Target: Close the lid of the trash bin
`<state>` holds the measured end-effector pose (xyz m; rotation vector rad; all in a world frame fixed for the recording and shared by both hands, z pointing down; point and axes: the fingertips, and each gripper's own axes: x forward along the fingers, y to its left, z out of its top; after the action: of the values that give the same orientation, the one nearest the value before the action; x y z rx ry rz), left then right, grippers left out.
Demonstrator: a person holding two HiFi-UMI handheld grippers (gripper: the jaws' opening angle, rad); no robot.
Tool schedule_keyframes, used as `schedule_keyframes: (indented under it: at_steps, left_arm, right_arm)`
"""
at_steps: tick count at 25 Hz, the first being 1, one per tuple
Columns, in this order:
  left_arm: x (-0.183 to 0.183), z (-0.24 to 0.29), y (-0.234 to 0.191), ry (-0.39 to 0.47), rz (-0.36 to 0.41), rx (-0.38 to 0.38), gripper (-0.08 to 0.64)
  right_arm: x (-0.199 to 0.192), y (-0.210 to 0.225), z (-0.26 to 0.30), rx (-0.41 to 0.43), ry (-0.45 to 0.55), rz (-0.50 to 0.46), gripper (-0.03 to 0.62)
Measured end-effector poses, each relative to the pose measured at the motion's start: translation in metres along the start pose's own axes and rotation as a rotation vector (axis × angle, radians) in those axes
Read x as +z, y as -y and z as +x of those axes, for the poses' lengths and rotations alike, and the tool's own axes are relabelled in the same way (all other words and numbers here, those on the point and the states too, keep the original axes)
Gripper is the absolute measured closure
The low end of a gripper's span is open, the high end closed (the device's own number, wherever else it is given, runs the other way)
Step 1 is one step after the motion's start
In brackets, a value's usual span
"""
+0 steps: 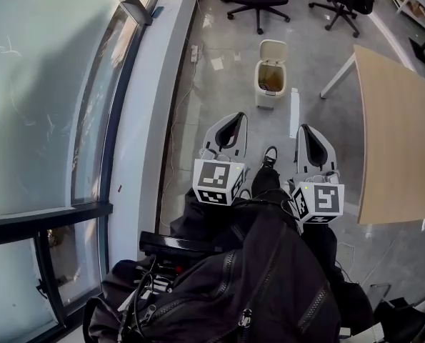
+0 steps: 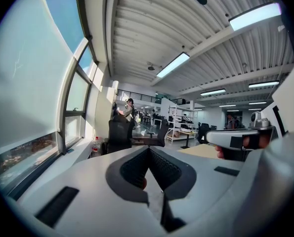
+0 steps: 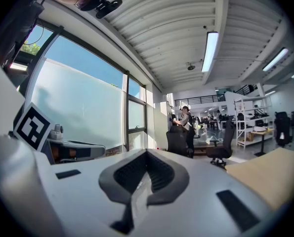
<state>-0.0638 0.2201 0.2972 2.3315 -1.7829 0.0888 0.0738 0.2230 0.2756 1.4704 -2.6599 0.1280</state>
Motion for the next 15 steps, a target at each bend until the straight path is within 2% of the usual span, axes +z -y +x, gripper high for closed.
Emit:
schedule_keyframes:
  at_steps: [6,15]
  left_arm:
    - [0.016,0.059,-0.025,0.015,0.016,0.036,0.558]
    - [0.029,0.172,-0.018,-0.020,0.033,0.010,0.558]
  right_arm:
    - [0.008,0.029,0.058,0.017,0.012,-0.002,0.586]
    - [0.004,0.116,0.129,-0.010,-0.030,0.045,0.586]
